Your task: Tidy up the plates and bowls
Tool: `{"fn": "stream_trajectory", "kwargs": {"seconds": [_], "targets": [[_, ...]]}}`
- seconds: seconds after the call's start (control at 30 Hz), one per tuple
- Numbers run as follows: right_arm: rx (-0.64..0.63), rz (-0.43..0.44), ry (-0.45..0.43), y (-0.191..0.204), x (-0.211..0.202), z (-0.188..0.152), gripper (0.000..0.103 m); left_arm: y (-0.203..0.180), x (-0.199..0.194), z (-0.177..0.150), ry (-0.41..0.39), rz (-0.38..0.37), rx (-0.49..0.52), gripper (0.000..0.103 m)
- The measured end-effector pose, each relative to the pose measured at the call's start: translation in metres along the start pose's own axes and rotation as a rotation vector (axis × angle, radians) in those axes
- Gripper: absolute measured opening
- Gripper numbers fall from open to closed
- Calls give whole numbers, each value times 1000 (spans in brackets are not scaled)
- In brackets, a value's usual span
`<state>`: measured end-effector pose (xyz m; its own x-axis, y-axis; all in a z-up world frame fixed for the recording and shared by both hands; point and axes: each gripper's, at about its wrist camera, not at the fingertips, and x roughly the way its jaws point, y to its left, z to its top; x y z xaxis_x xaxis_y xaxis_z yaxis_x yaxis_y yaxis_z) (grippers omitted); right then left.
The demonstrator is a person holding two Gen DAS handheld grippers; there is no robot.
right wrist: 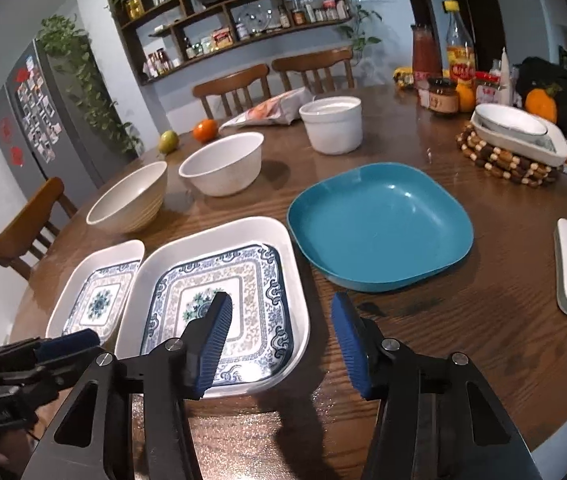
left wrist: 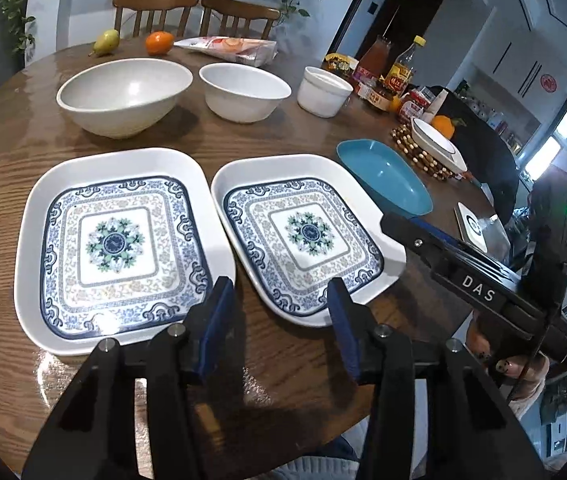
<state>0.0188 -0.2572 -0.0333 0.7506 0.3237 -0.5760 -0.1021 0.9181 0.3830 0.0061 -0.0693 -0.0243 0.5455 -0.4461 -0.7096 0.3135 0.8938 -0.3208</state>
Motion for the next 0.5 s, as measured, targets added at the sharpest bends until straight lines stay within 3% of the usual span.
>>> {"fn": "stream_trajectory", "kwargs": {"seconds": [0.17, 0.5], "targets": [[6, 7, 48, -4, 12, 3, 54, -5, 2, 1, 27, -49, 1, 46], [10, 50, 103, -4, 29, 11, 54, -7, 19, 8, 48, -10, -7, 47]]}}
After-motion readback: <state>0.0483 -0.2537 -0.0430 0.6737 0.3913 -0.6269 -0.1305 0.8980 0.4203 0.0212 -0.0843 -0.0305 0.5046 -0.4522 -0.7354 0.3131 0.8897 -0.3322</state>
